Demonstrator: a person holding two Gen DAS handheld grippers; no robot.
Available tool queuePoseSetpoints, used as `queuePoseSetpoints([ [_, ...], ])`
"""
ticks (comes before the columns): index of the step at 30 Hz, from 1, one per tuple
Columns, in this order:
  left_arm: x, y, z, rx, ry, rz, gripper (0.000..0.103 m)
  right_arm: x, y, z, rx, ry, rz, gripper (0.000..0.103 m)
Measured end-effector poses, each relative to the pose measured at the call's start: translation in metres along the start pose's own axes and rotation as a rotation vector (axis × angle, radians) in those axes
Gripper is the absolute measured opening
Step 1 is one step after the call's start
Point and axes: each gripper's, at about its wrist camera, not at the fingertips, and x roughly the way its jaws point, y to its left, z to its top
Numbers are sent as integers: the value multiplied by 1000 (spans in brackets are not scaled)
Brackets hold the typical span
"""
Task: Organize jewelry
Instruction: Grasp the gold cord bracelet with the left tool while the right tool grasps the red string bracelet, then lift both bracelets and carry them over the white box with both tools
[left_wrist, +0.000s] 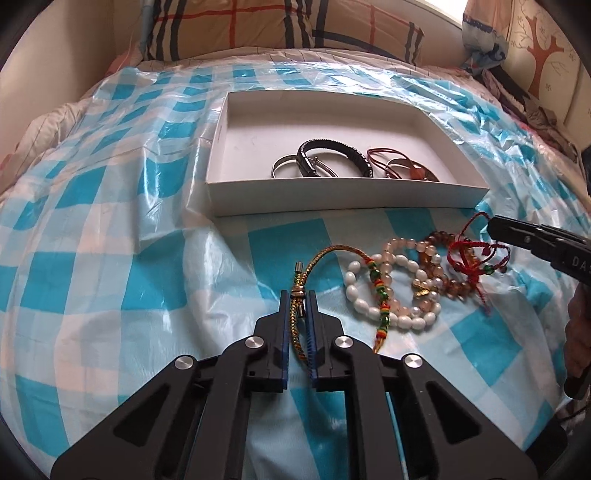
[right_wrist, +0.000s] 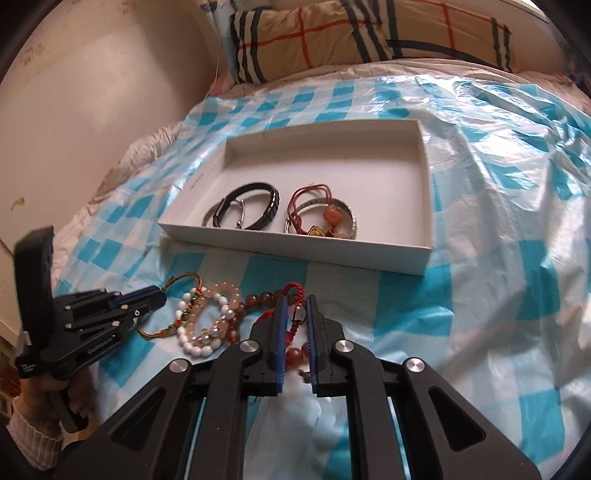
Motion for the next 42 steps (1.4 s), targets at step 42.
queuePoseSetpoints([
  [42, -75, -23, 3, 13, -116, -74, 6, -93, 13, -3, 93, -181, 162, 11],
])
